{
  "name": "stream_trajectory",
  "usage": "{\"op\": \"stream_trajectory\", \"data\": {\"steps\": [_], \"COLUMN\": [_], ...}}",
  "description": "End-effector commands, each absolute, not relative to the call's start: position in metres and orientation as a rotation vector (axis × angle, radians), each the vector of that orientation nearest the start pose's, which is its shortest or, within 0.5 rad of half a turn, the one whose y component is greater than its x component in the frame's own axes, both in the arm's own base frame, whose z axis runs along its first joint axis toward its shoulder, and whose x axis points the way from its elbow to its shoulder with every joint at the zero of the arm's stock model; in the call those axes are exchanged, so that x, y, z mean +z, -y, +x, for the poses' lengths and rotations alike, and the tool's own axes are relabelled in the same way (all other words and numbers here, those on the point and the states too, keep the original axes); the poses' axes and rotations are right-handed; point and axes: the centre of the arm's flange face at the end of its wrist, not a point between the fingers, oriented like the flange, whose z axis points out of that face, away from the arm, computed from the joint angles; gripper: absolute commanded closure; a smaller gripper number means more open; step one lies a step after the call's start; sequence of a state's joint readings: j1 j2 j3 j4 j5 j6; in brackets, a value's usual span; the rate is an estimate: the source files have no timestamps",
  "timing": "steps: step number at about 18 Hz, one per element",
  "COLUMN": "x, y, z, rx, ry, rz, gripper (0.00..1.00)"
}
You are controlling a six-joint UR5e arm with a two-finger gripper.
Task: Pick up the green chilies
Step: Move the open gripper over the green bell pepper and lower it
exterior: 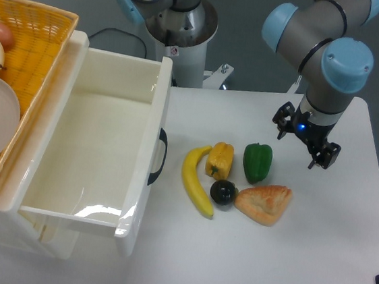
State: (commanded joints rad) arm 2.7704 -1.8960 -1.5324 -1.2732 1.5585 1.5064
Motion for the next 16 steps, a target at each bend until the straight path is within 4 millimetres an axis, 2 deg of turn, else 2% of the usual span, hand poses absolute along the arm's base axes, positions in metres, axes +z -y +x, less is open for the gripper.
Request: {"op": "stream_trajectory", "data": {"steps": [3,6,14,16], "x": [0.357,0.351,0.315,0.308], "y": [-0.348,-0.349,-0.333,-0.332], "z": [-0.521,-0.517,-0.499,-0.494], "rx": [0.013,0.001,-0.068,-0.084], "ry": [-0.455,-0.360,-0.326,-0.249], "rz": [-3.097,-3.117,-3.200,-3.211], "gripper": [0.00,0.00,0.00,0.00]}}
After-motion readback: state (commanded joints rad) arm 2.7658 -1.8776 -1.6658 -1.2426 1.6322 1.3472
